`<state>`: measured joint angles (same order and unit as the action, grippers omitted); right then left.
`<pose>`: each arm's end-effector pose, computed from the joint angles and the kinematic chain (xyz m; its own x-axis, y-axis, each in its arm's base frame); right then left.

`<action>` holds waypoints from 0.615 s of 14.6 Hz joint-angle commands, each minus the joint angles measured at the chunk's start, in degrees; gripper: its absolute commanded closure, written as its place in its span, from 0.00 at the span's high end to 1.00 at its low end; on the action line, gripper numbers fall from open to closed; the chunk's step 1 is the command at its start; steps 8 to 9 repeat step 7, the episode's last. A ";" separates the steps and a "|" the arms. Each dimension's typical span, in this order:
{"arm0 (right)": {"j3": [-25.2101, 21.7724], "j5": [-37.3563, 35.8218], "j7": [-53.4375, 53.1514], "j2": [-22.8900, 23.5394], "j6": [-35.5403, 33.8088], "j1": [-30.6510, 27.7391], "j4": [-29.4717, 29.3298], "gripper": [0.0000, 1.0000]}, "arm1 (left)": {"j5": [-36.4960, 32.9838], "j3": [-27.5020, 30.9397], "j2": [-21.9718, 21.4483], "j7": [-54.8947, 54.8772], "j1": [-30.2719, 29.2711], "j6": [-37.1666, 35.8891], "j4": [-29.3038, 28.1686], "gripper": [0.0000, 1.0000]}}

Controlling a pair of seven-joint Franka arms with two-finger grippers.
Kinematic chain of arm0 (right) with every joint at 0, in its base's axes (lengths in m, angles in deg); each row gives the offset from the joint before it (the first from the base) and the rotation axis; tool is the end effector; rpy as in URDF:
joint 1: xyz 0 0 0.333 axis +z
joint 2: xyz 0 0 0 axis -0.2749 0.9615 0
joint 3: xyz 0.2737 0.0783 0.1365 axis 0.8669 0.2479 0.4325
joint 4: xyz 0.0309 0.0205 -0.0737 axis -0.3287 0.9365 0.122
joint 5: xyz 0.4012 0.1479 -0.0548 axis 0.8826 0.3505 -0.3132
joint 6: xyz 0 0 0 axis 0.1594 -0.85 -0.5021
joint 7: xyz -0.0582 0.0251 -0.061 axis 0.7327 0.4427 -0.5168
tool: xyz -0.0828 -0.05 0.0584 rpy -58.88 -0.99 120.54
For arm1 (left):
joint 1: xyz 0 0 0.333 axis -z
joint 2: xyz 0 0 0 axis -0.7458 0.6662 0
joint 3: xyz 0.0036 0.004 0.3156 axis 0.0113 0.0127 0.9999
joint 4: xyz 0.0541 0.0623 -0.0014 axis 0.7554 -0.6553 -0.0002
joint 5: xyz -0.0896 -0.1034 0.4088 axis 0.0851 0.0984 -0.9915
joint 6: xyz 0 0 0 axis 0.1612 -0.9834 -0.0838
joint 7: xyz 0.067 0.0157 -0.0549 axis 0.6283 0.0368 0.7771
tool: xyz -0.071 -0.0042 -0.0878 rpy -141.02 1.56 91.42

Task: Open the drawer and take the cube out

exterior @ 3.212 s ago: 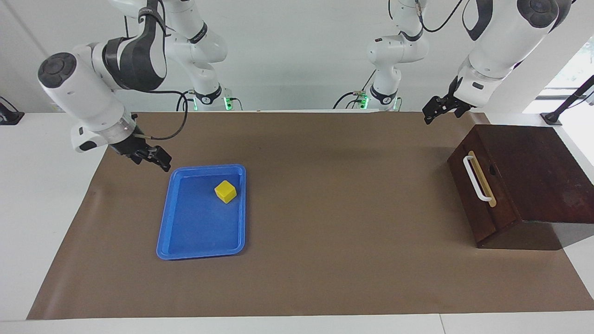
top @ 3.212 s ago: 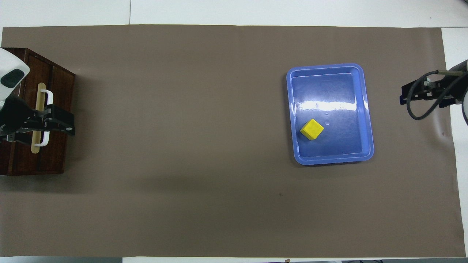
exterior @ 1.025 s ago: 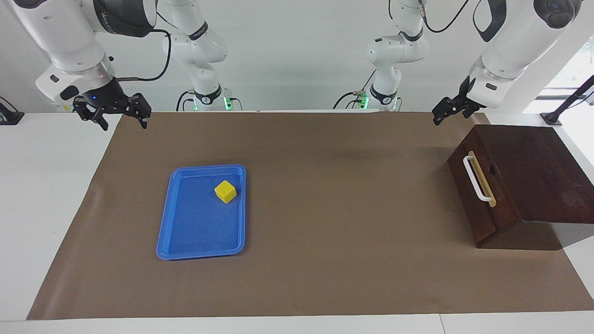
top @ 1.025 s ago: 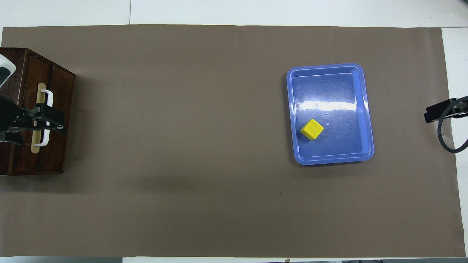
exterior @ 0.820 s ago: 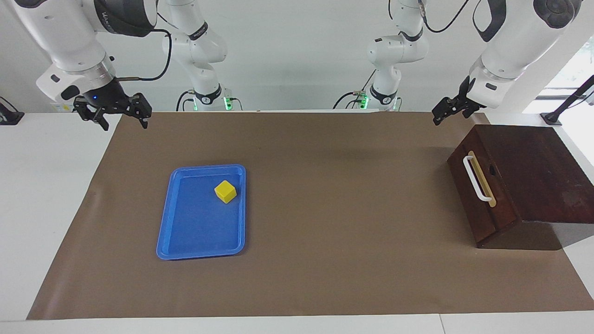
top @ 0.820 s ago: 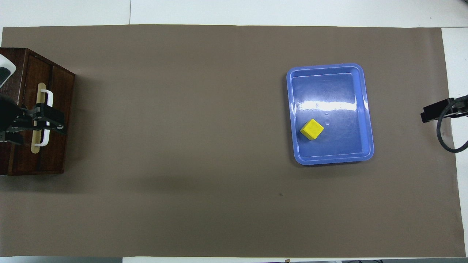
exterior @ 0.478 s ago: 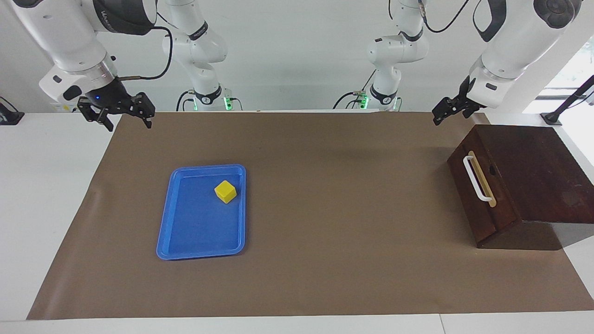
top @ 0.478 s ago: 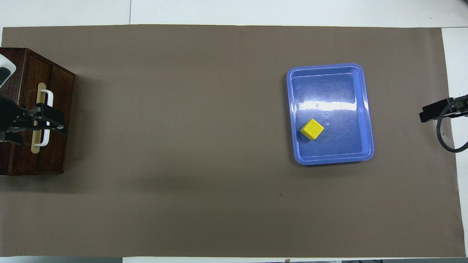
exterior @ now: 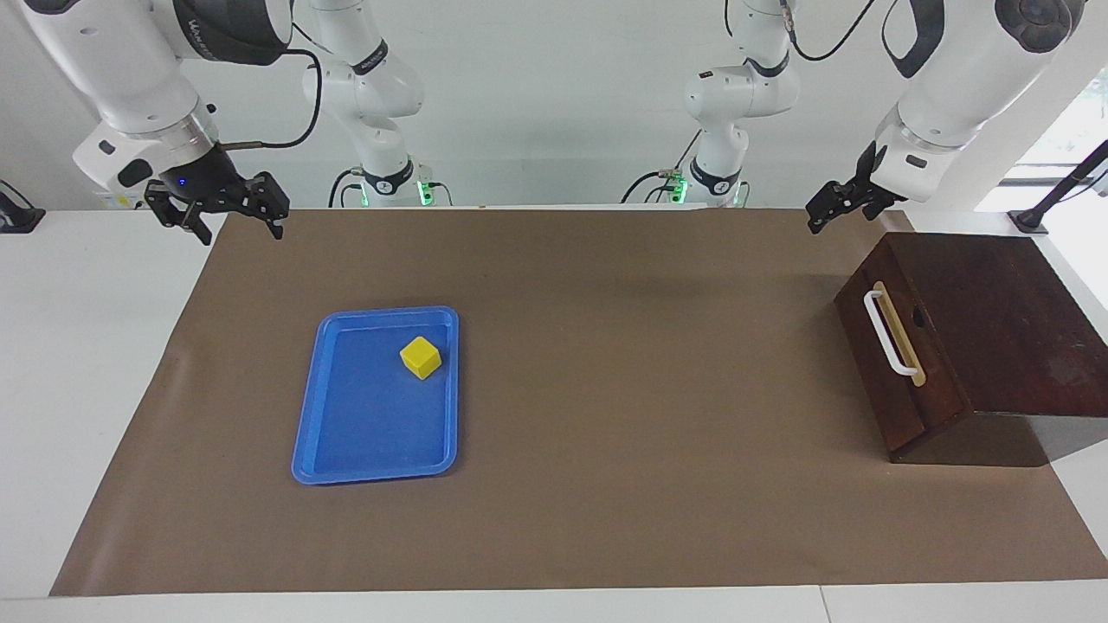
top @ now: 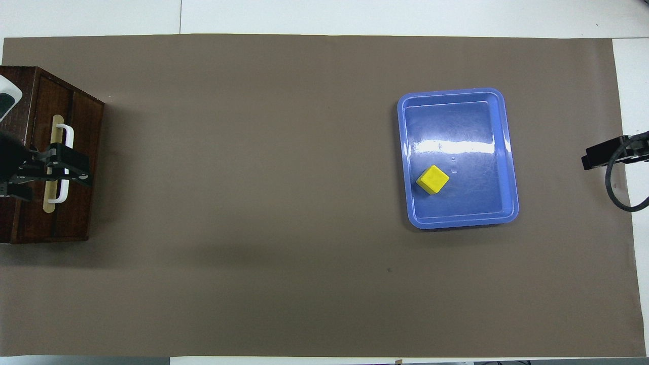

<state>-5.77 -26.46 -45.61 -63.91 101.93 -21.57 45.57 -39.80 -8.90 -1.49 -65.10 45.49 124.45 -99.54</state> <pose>0.5875 -0.0410 0.6101 0.9922 0.1031 -0.0708 0.1048 -0.9942 0.0219 0.5668 -0.0537 0.6003 0.9700 0.1651 -0.1786 0.1596 -0.9862 -0.0449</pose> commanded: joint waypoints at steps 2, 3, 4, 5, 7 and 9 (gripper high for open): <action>0.54 1.14 0.73 -0.91 0.89 -0.80 0.73 1.00 | 0.78 0.07 -0.19 0.09 -0.25 0.19 0.39 1.00; 0.54 1.14 0.82 -0.82 1.07 -0.80 0.64 1.00 | 0.78 0.07 -0.19 0.09 -0.25 0.19 0.39 1.00; 0.63 1.31 0.82 -0.73 1.25 -0.80 0.55 1.00 | 0.78 0.07 -0.19 0.09 -0.25 0.19 0.39 1.00; 0.63 1.31 1.08 -0.73 1.60 -1.06 0.55 1.00 | 0.78 0.07 -0.19 0.09 -0.25 0.19 0.39 1.00; 0.63 1.31 1.00 -0.91 1.69 -1.15 0.82 1.00 | 0.78 0.07 -0.19 0.09 -0.25 0.19 0.39 1.00; 0.63 1.31 1.00 -0.91 1.69 -1.15 0.82 1.00 | 0.78 0.07 -0.19 0.09 -0.25 0.19 0.39 1.00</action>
